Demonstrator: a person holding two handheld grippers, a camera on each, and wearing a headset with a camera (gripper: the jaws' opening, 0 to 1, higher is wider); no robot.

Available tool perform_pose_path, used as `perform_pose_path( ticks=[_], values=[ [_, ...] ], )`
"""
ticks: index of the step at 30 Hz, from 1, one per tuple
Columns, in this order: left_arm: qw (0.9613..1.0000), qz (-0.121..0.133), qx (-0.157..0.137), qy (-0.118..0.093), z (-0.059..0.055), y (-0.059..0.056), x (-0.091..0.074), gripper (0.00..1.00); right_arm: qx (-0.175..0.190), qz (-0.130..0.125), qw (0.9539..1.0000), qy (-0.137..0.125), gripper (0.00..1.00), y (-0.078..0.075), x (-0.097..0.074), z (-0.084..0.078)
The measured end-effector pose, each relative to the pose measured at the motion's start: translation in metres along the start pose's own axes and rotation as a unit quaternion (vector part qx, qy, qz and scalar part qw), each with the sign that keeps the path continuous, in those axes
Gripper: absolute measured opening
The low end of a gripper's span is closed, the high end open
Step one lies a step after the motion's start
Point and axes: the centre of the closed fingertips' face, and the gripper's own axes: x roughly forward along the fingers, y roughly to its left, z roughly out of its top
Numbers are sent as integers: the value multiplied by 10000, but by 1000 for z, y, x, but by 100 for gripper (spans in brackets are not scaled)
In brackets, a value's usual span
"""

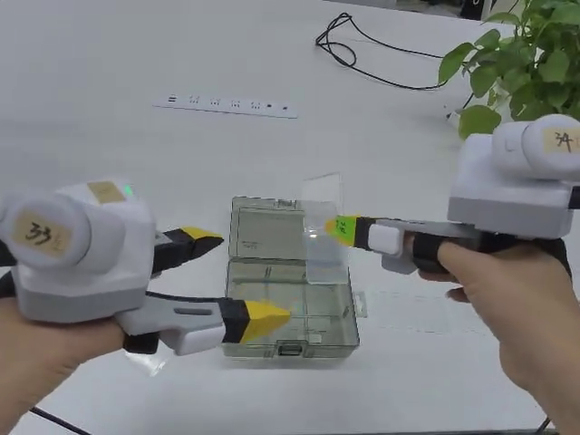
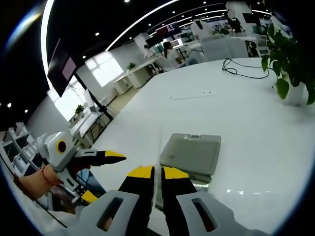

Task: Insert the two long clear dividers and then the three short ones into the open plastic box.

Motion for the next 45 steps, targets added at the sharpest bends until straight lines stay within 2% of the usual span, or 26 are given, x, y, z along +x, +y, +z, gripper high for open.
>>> perform_pose_path(
  ticks=[3,4,10,14,17,20,24,26,29,32,40,45],
  values=[
    [10000,10,73,43,-5,2,-4,80,90,-136,9995,257,7,-5,0,-7],
    [9999,3,115,45,-8,2,-6,81,148,-320,9984,435,7,-11,0,-12],
    [9989,-74,430,147,-21,6,-8,94,376,-664,9950,651,7,-24,2,-15],
    [9985,-178,471,209,-26,6,-10,97,508,-888,9912,836,7,-29,4,-22],
    [9981,-242,519,215,-29,7,-10,97,607,-995,9870,1106,6,-33,9,-37],
    [9976,-310,570,233,-32,8,-10,97,811,-1062,9829,1268,6,-39,19,-53],
    [9973,-400,584,209,-34,8,-10,96,1053,-1152,9787,1331,6,-43,26,-63],
    [9972,-425,587,204,-36,9,-10,96,1062,-1238,9771,1369,6,-49,29,-65],
    [9971,-462,573,202,-37,11,-10,95,1184,-1275,9746,1408,6,-50,31,-71],
    [9970,-499,562,180,-38,11,-9,96,1183,-1318,9732,1466,6,-47,33,-75],
    [9967,-587,536,179,-42,10,-6,95,1275,-1411,9683,1618,6,-56,41,-83],
    [9967,-606,510,165,-42,11,-5,95,1323,-1443,9660,1688,6,-53,43,-91]
  ],
)
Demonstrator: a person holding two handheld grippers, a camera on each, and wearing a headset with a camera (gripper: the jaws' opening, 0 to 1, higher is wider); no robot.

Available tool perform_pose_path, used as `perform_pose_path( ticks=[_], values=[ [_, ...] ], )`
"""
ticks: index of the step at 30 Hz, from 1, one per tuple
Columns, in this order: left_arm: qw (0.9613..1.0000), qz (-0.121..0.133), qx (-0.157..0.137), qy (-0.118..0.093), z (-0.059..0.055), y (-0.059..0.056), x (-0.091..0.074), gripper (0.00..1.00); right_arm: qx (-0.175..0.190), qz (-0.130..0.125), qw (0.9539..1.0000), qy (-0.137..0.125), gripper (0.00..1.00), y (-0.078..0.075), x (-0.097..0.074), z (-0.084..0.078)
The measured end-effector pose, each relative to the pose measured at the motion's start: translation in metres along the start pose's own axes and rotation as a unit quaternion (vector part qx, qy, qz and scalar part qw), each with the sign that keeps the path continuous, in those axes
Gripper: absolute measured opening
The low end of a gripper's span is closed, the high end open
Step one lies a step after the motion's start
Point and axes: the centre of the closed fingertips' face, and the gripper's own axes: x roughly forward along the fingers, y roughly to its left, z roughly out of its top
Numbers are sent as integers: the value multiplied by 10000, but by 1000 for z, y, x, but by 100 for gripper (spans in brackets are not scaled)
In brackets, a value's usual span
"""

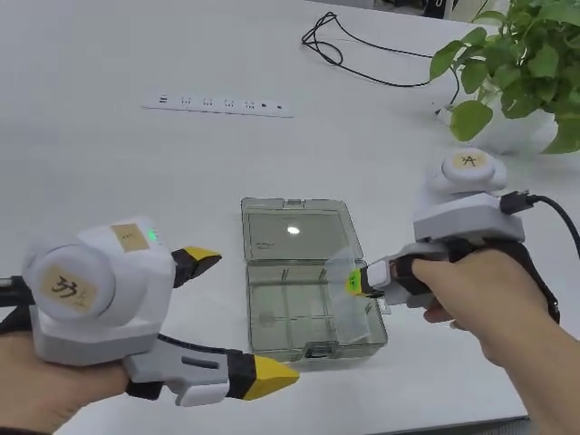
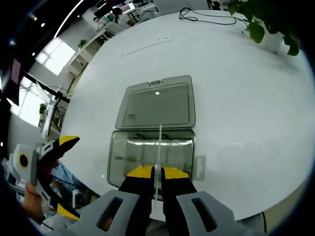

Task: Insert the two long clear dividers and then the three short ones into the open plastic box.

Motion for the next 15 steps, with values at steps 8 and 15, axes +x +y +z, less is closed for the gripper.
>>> perform_pose_path(
  ticks=[8,15],
  values=[
    [10000,2,-67,-11,-1,0,1,94,-53,-68,9999,51,6,-2,2,-2],
    [10000,-19,-43,-58,1,-1,2,94,-75,-95,9999,75,6,-1,4,-2]
  ],
)
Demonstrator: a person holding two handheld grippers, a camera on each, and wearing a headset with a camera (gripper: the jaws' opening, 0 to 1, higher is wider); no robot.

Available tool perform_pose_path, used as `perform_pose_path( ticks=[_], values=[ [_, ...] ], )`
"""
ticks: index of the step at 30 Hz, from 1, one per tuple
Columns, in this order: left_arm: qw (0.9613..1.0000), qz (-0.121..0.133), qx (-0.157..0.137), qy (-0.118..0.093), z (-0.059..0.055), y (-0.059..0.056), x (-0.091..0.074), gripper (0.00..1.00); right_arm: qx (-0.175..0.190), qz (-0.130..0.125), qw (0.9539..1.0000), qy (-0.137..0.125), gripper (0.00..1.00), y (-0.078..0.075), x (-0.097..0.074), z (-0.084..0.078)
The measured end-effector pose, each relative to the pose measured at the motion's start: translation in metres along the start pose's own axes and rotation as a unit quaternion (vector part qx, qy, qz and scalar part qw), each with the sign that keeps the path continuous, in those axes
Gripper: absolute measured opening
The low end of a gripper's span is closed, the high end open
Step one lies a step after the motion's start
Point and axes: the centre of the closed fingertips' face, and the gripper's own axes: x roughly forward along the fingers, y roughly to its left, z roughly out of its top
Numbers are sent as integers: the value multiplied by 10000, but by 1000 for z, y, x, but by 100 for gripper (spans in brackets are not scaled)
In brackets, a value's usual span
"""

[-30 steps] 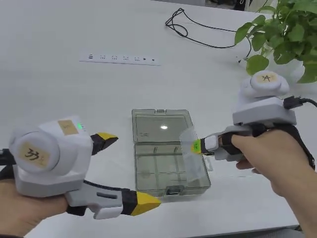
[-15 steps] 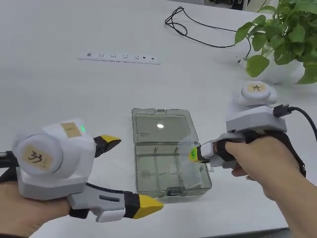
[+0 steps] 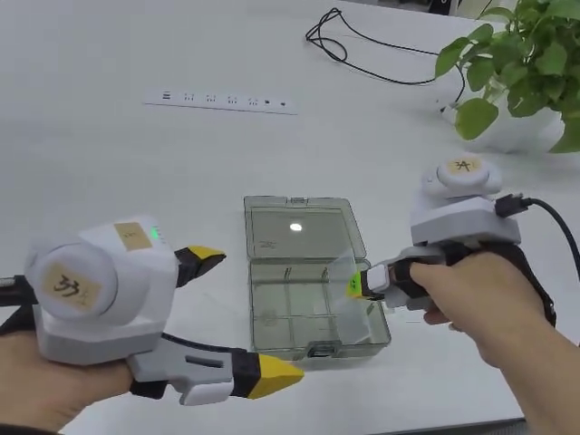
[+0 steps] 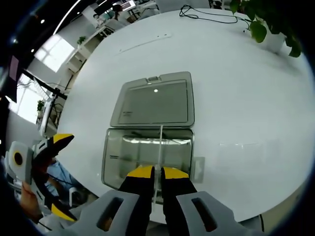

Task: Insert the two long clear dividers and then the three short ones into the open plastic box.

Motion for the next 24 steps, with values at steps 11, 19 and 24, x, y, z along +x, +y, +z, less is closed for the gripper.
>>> perform_pose_path(
  ticks=[11,19,24],
  values=[
    [10000,2,-23,36,-1,1,0,94,-186,-46,9998,28,7,1,4,2],
    [10000,-2,-10,67,-2,0,0,94,-451,-28,9990,57,7,4,9,2],
    [10000,7,-12,96,-2,1,0,94,-544,37,9984,113,8,6,17,-1]
  ],
)
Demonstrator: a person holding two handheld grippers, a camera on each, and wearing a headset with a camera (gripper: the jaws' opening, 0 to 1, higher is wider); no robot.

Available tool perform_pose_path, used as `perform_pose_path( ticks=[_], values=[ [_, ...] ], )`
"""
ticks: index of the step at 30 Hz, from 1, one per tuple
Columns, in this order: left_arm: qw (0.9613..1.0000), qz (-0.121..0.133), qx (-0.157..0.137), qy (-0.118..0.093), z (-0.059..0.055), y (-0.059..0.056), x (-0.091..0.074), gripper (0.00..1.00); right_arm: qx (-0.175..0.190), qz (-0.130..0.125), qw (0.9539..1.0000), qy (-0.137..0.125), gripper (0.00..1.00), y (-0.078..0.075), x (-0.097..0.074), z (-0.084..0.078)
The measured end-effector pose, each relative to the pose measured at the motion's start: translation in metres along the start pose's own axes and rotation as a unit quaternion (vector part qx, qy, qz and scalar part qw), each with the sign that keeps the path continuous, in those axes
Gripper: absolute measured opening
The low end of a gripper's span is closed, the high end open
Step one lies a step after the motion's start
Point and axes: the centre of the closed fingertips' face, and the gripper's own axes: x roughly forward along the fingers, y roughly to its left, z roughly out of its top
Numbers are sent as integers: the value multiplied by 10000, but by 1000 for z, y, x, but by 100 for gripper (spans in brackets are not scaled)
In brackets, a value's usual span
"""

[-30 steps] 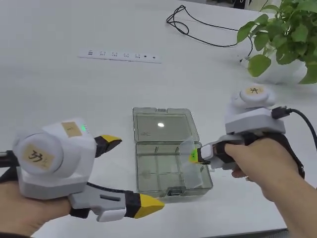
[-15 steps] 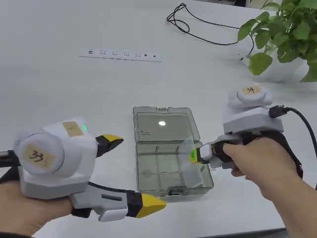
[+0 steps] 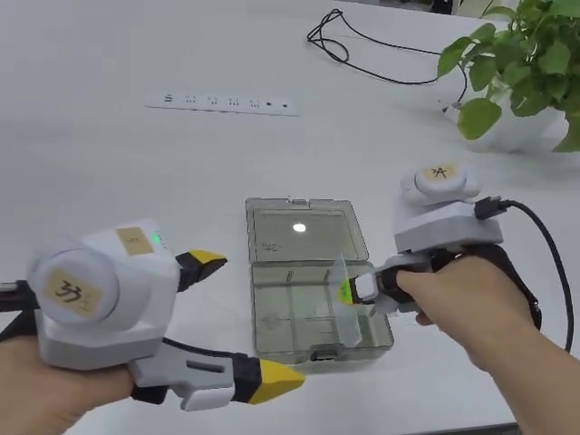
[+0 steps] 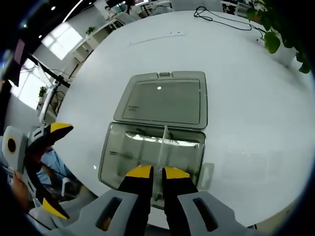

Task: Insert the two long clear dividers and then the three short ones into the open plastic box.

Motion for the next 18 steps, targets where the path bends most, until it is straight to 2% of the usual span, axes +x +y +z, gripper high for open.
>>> perform_pose_path(
  ticks=[14,18],
  values=[
    [9999,137,-73,31,0,3,-4,94,-182,158,9997,58,9,-6,15,-4],
    [9997,229,-104,45,0,4,-6,93,-135,296,9995,-5,10,-6,15,-4]
  ],
)
